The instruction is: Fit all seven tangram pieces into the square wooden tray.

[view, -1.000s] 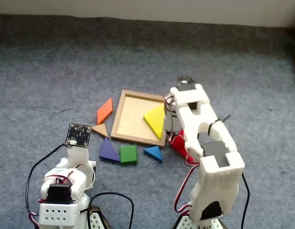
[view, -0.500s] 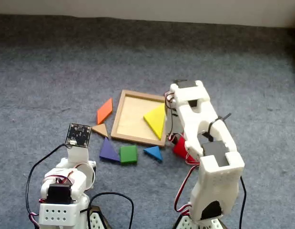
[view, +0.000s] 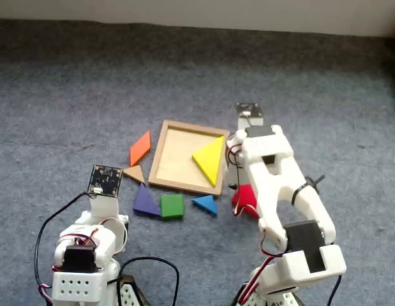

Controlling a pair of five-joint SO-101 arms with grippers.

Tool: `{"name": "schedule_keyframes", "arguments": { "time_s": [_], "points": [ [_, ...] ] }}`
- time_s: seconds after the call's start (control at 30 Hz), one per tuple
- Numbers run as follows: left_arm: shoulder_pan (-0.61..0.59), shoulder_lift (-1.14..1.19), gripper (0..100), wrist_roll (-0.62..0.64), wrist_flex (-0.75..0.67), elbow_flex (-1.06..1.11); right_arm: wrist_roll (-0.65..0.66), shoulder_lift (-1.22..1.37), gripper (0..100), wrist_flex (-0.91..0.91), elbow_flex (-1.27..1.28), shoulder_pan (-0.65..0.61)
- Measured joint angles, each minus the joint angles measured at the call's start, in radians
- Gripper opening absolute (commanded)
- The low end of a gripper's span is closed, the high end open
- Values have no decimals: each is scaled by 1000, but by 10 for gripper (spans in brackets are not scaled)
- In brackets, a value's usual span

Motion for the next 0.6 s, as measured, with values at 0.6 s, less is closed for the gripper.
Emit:
{"name": "schedule_keyframes", "arguments": {
  "time_s": [0.6],
  "points": [
    [0,0,6,0,0,0,161,-2,500,12,40,-68]
  ]
}}
